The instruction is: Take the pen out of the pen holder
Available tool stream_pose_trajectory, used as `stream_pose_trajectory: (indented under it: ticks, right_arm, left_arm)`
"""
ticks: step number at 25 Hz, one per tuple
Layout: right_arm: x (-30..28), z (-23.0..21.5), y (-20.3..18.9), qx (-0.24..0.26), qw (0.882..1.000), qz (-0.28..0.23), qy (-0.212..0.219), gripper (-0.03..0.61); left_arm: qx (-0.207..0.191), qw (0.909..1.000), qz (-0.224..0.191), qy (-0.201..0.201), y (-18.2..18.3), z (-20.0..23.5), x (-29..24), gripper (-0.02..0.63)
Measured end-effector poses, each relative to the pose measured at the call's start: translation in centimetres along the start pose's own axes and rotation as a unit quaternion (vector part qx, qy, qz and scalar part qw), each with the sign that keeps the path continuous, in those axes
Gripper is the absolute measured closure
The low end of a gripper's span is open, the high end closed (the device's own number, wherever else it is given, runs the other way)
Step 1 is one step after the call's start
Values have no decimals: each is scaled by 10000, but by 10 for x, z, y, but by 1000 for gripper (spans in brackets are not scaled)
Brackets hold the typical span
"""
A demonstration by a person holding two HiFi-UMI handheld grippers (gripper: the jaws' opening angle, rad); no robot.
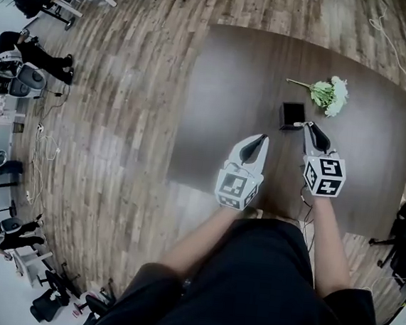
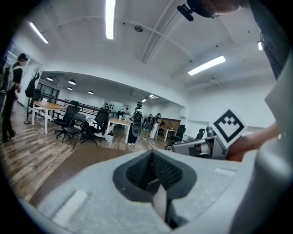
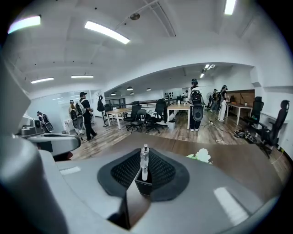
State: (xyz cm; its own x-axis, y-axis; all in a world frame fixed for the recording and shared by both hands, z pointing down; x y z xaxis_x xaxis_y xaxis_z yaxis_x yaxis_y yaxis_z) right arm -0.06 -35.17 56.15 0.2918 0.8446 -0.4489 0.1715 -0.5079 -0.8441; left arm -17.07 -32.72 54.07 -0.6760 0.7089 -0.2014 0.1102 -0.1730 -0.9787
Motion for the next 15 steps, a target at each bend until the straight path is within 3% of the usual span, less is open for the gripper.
stream_pose_trajectory:
  ticks: [6, 15]
  right_arm:
    - [58, 28, 0, -93, 9990, -287, -344, 522]
    - [145, 15, -2, -133, 9964, -474, -690, 522]
  left_arm:
    - [-61, 9994, -62, -338, 18, -8, 46, 611]
    - [-84, 9984, -269, -488, 39, -38, 58, 611]
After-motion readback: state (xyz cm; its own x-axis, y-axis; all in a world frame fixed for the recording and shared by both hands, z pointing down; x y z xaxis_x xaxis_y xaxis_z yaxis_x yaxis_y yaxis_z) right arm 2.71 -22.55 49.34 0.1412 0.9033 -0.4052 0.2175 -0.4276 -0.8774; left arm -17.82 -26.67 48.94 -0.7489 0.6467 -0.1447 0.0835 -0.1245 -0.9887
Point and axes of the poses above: the fingertips, and each gripper's own axes: x backward along the fingers, z to its left, y out of its top, the point moved 5 cm from there along x, backward along the fingers, and after that the axes turned 10 degrees about -x, right-handed, at the moved point
